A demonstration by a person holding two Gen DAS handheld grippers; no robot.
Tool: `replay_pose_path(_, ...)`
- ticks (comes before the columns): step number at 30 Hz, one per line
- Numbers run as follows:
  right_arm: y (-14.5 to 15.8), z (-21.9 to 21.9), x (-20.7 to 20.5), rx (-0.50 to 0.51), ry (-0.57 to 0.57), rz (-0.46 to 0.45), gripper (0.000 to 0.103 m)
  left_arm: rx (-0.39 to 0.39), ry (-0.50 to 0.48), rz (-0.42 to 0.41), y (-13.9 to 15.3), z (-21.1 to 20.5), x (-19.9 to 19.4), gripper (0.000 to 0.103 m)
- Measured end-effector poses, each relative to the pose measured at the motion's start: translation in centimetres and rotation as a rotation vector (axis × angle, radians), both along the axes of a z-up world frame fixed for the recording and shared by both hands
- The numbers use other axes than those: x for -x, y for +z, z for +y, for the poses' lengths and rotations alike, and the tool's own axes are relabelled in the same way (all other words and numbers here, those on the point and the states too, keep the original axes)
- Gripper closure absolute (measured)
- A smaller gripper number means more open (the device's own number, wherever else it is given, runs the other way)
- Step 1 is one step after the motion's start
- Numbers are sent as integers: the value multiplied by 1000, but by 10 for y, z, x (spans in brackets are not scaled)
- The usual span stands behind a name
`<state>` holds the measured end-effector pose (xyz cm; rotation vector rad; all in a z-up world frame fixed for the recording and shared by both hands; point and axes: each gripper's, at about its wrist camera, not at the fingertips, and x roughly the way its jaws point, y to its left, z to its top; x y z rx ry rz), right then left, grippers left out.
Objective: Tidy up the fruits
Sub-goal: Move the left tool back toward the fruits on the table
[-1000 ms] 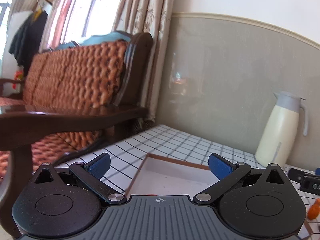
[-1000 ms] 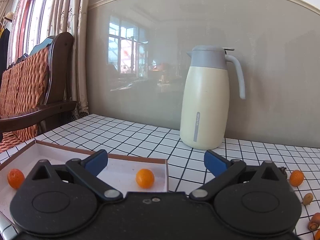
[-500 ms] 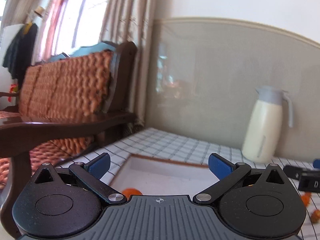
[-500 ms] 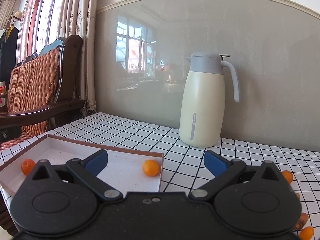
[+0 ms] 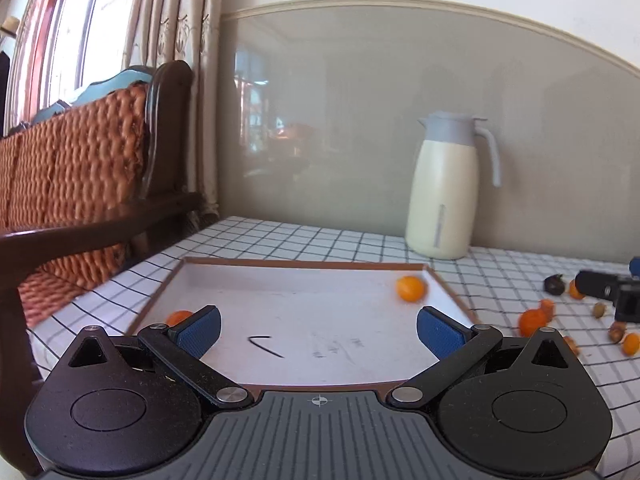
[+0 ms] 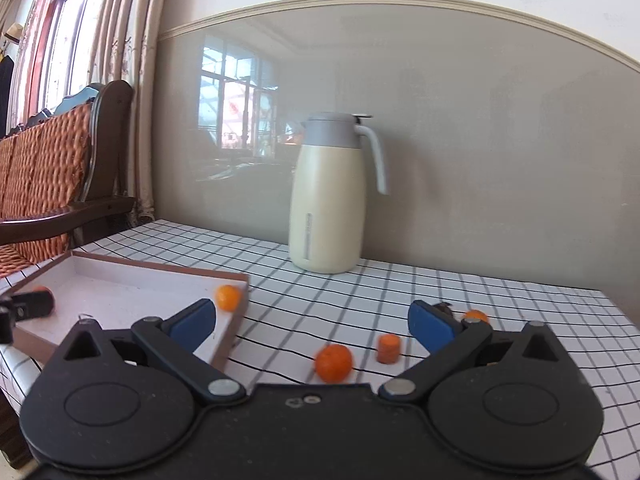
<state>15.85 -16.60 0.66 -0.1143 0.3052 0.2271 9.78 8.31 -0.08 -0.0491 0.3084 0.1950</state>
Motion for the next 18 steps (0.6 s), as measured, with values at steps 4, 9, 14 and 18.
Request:
replay_pose_path(4,-3,-24,8,-1,-27,12,6,-25,-22,-46,3,-22,2,0)
replay_pose_path(9,-7,-49,18,5,-60,17,8,-24,-84,-47,0,-50,-1,0)
replay_pose_path(14,-11,-68,24,16,-86,27,10,-44,-169,-45,-3,-89,-6,0)
replay_pose_path(18,-16,-87,26,18,-120,40,11,-48,-216,-33,-7,-114,-12,0)
